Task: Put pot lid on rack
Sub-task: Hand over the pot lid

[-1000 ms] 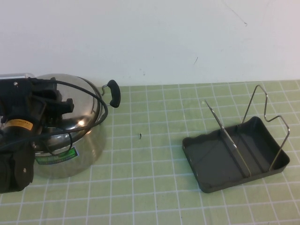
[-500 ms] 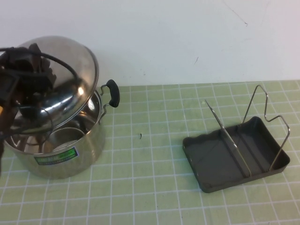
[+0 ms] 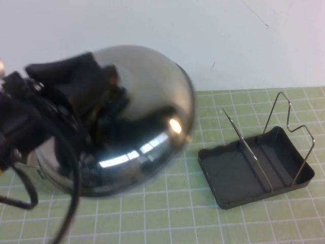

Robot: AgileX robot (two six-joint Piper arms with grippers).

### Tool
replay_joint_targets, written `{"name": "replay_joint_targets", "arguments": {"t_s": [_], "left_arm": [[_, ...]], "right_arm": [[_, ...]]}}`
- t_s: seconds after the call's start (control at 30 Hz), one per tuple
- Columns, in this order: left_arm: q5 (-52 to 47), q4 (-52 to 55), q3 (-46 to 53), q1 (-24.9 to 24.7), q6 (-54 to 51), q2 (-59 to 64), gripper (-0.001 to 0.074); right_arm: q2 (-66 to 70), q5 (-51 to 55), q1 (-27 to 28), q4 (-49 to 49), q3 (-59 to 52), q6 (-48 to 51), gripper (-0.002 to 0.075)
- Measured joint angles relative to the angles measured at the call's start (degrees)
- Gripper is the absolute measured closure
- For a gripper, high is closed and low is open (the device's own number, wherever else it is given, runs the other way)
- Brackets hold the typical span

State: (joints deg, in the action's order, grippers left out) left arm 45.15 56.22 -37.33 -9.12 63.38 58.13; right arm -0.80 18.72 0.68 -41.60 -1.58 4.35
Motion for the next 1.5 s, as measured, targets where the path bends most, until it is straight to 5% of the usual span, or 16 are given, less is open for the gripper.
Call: {"name": "replay_joint_targets", "arguments": {"t_s": [0.17, 0.3, 0.43, 0.73, 1.03, 1.5], "left_arm": [[8.31, 8.43, 0.0, -0.12, 3.28, -0.17, 0.0421], [10.58, 9.14, 0.0, -0.12, 3.54, -0.17, 0.0421], [12.16, 8.28, 0.03, -0.12, 3.54, -0.17, 0.0421], [17.91, 6.89, 0.03, -0.12, 3.97, 2.16, 0.0421], [18.75, 7.23, 0.03, -0.12, 4.08, 3.63, 0.0421], [18.25, 5.87, 0.03, 0.0, 2.84, 6.47, 0.0421]], "right_arm": [[0.75, 6.74, -1.65, -39.99, -0.09, 37.54, 0.0727], [9.13, 10.42, -1.79, -52.83, 2.76, 53.27, 0.0727], [23.27, 18.82, -1.79, -54.59, 9.89, 60.15, 0.0678], [56.56, 44.82, -1.87, -54.82, 33.03, 64.62, 0.0249], [78.4, 47.88, -6.99, -54.82, 47.1, 62.2, 0.0206], [85.12, 48.09, -16.69, -54.28, 61.16, 62.63, 0.0206]]}}
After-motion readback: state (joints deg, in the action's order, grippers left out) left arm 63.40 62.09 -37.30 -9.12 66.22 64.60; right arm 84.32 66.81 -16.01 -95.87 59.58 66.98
